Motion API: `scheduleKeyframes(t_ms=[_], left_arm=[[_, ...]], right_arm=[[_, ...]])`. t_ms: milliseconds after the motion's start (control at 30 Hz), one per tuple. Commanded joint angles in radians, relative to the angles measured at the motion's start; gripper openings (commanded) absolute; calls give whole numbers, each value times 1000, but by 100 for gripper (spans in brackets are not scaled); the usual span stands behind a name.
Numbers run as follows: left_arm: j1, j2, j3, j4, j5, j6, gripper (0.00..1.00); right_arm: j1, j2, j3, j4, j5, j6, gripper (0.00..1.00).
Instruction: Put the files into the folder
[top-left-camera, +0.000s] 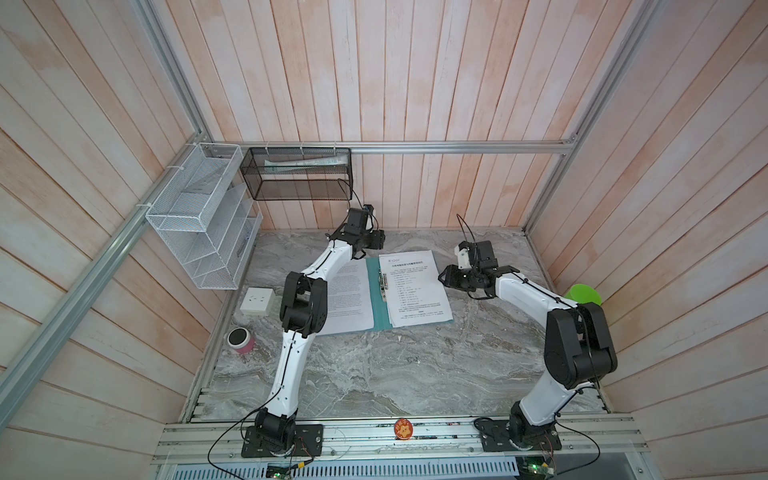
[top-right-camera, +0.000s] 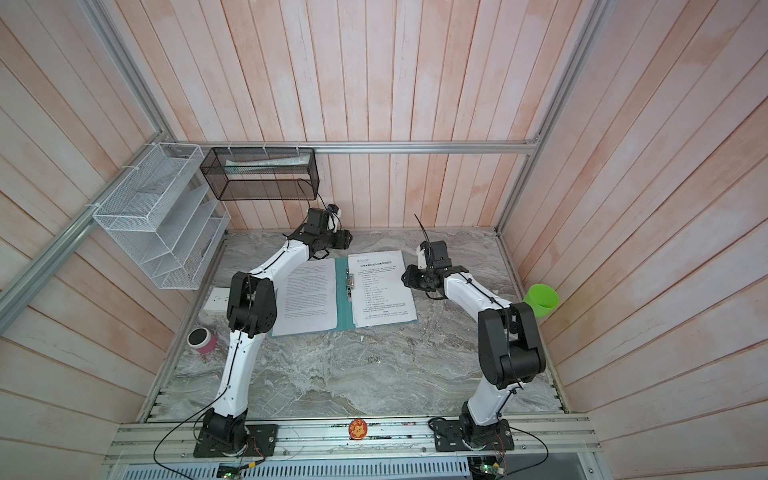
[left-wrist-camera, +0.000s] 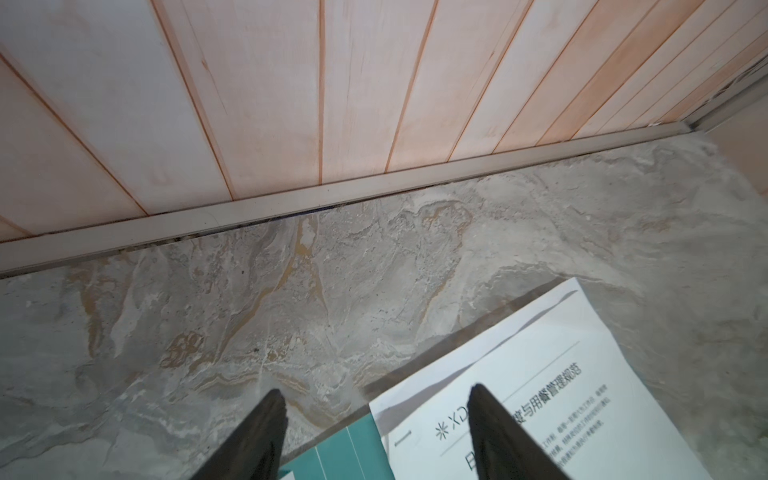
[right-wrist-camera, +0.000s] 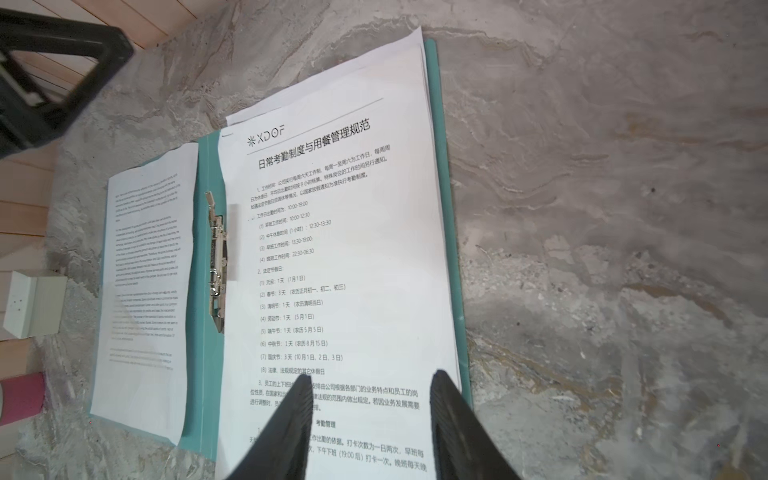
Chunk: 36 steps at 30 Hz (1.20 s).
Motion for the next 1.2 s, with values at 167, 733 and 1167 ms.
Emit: scheduleKeyframes(t_ms=[167,733,1167], left_arm=[[-14,176,235,-75,-85,-51,70],[-49,238,299,-135,-121,-99,67],[-58,259,291,-185,-23,-78,67]], right_arm=[[6,-42,-12,19,-35,17,44],[-25,-91,10,-57,-12,-54,44],[-39,-103,-22,-46,-38,-57,44]])
